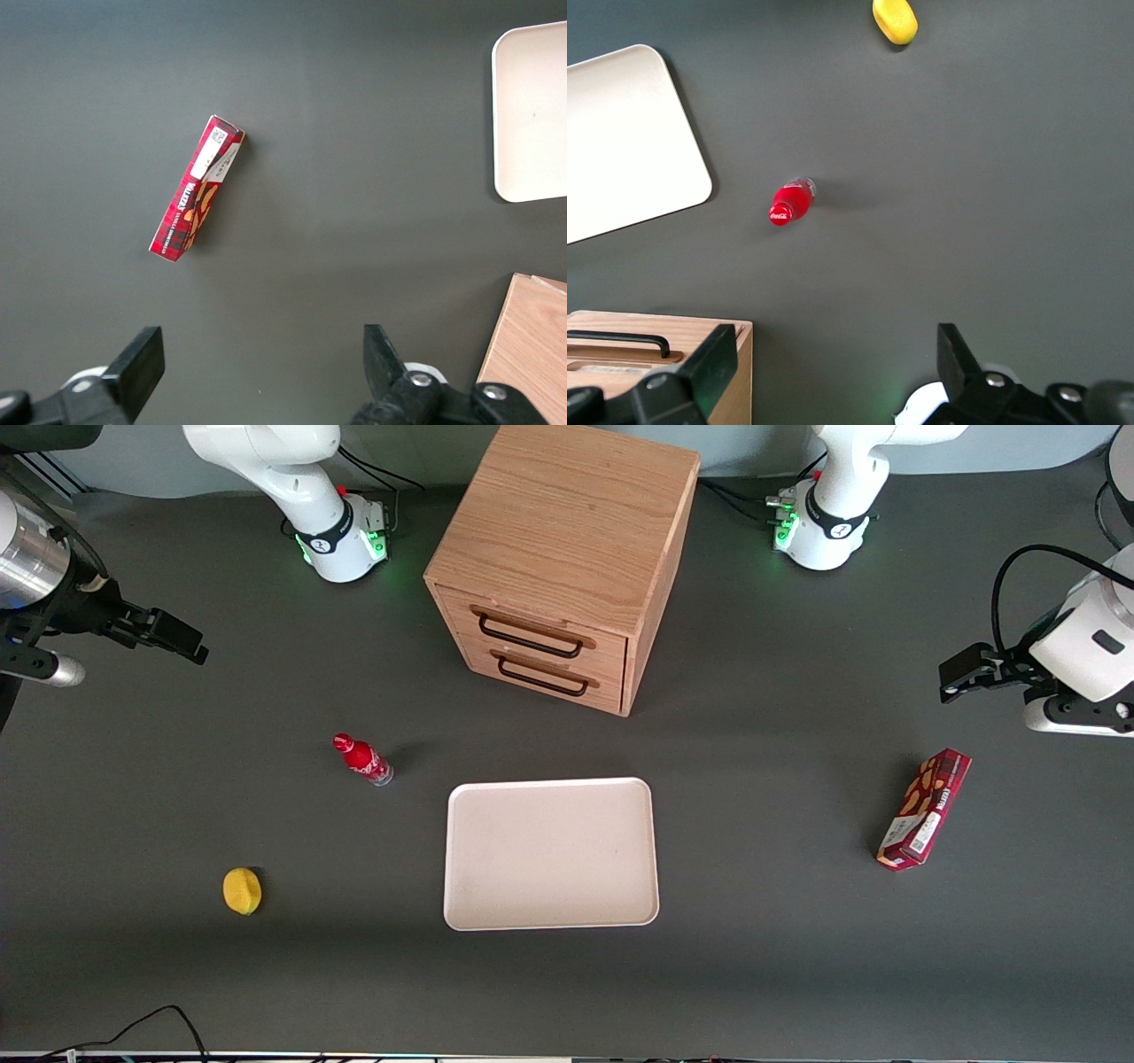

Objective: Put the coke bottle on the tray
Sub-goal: 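Move the right gripper down over the red Coca-Cola bottle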

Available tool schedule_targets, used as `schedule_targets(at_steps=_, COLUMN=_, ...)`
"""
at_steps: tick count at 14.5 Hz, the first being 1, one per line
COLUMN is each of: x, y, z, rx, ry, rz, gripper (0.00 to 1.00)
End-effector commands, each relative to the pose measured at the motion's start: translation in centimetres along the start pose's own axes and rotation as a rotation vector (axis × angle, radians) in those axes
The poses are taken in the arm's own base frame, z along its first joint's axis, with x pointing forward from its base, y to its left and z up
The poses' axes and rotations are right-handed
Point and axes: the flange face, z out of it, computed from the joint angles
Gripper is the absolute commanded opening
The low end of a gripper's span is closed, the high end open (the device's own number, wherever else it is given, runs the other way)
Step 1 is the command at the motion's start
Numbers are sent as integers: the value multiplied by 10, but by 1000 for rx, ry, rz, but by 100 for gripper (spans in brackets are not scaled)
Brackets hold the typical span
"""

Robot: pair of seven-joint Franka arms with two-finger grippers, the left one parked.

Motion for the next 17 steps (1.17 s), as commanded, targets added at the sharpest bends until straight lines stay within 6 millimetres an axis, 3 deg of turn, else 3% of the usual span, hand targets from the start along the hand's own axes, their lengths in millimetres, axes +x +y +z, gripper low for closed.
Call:
schedule_targets(at_steps=1, x=3, y=-4, z=-7, rx=9, ry=-30, rz=-12, gripper=100)
schedule_targets(at_steps=8, x=-1, y=-11, z=3, rx=-7, ry=-66, rz=-174, gripper=100)
schedule_targets(at_steps=10, x=2, y=-25, z=47, rx=-16, ry=-98, rz=-187, gripper=100)
schedule_targets(at_steps=14, x=-4, y=-79, z=167, rx=4, ry=0, rz=-115, gripper=100)
schedule_targets(at_steps=17, x=-1, y=-87, z=239, rx=34, ry=59, rz=-119, gripper=100)
